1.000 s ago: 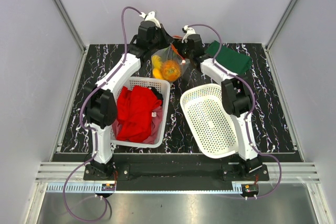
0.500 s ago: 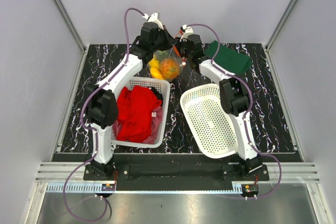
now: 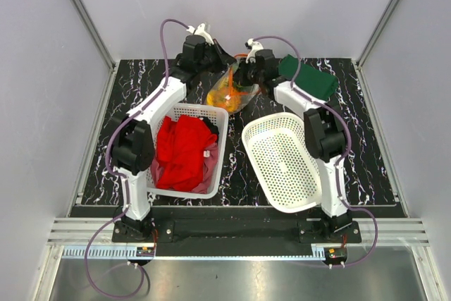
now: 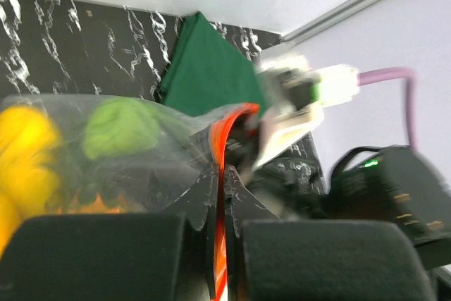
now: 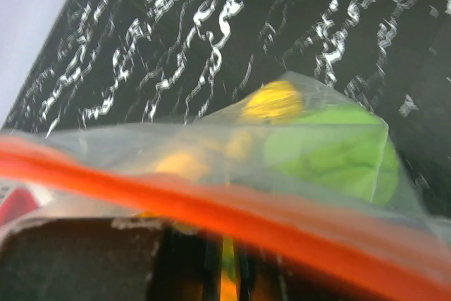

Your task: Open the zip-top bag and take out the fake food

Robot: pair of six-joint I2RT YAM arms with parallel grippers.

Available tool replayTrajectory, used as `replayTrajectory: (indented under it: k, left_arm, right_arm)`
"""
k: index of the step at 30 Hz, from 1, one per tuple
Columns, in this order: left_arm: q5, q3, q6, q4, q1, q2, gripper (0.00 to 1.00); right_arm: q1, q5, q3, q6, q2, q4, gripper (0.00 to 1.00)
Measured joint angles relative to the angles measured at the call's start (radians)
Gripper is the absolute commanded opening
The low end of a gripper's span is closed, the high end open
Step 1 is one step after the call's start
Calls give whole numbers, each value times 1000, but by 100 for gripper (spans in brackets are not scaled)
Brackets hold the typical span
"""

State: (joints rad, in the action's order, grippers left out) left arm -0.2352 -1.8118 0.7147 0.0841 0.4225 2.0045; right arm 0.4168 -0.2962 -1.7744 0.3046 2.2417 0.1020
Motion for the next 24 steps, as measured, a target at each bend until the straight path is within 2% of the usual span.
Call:
replayTrajectory:
  k: [8, 18, 24]
  left_arm:
    - [-8, 200, 217, -117, -23, -134, 0]
    - [-30, 190, 515, -249, -8, -135, 0]
    - [-14, 253, 579, -329, 4, -137, 0]
  right_arm:
    - [0, 52, -114, -69, -144, -318, 18]
    - [-1, 68, -355, -104, -156, -564, 25]
    - [-1, 70, -399, -132, -115, -641, 34]
